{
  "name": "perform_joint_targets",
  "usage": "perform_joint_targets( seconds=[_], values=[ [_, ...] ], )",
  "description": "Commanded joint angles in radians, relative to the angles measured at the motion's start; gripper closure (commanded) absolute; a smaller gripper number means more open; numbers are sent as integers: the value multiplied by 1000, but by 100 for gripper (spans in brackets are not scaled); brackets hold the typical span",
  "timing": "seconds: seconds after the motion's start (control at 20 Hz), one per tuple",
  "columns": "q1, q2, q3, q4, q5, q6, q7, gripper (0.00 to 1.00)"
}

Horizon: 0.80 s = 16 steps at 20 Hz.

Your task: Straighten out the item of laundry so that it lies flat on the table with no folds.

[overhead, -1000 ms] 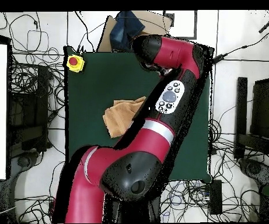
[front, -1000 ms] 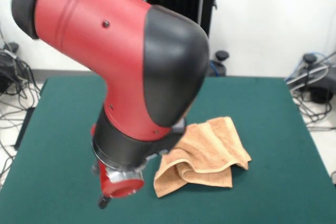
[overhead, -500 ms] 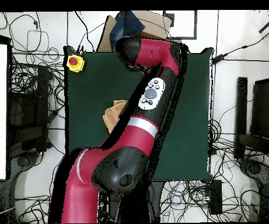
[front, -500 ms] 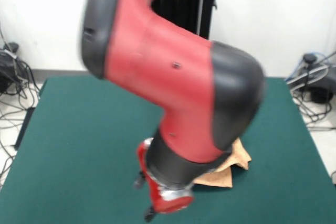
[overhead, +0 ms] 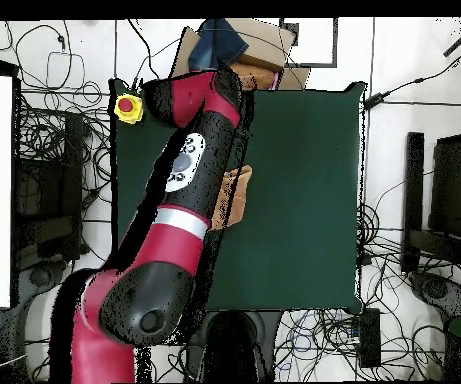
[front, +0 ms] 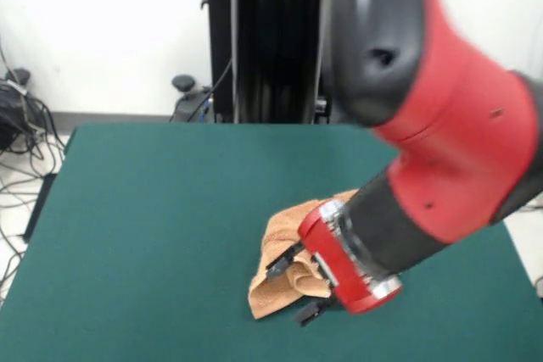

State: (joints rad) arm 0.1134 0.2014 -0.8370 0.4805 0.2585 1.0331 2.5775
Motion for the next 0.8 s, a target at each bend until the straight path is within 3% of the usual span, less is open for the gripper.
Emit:
perform_joint_targets(
  seconds=[0.05,0.25,0.35,0.6,0.65,0.8],
  values=[
    [26,-146,150,295,-236,-230,-485,0],
    [-3,-159,179,311,-277,-275,-456,0],
    [-18,-155,199,338,-256,-296,-380,0],
    [-85,-233,322,474,-176,-358,-383,0],
    [-109,-269,391,526,-126,-401,-345,0],
    [-105,-271,435,555,31,-420,-39,0]
  ],
)
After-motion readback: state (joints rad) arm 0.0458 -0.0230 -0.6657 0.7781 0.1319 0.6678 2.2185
